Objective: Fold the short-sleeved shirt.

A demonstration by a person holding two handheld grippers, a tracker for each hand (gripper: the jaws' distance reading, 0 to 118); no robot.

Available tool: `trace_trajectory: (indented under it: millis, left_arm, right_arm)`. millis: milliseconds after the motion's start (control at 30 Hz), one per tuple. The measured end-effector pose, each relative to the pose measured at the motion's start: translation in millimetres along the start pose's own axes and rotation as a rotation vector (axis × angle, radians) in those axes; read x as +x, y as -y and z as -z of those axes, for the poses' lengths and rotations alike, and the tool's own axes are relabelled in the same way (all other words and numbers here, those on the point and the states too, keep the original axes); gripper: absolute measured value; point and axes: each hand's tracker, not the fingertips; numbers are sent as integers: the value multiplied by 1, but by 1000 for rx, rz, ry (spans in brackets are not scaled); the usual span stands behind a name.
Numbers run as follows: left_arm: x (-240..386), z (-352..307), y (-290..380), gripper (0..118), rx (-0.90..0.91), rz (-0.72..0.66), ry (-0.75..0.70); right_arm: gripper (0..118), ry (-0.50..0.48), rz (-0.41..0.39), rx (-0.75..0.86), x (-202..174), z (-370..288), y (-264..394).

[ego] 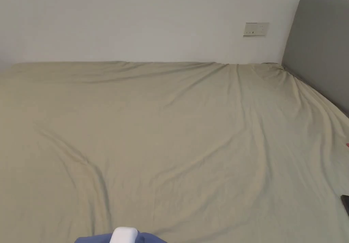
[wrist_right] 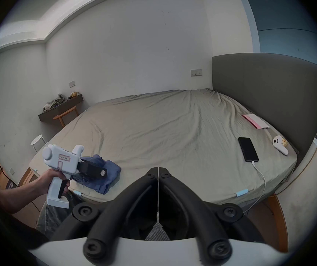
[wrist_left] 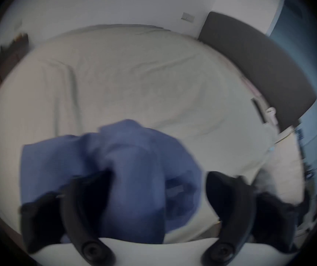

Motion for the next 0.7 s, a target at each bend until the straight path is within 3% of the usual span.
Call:
trace_trajectory:
  millis: [33, 167, 267, 400, 467, 500, 633, 700]
  left_arm:
    - [1, -7, -1, 107, 0, -30, 17]
    - [-9, -56, -11, 106, 182, -53, -40]
    - [-27, -82, -11, 106, 302, -194, -106]
    - [-48, -70, -8, 100, 214, -264, -164]
    - [-41, -54, -4, 76, 157, -214, -185]
    - [-35, -44, -3, 71, 136, -173, -184]
    - [7, 1, 7, 71, 70, 45, -294]
    - [24, 8, 8, 71, 66, 62, -302]
  right_arm:
    - [2, 1, -1, -1, 0, 0, 1]
    - [2, 3, -3, 12, -2, -2, 2]
    - [2, 14, -8, 23, -3, 1, 1]
    - [2, 2, -16, 32, -4, 4, -4]
    - [2, -1, -37, 26, -7, 5, -5]
    - [2, 6, -53, 27, -8, 4, -5]
    - [2, 19, -64, 14, -7, 2, -2]
    - [2, 29, -57, 8, -5, 0, 0]
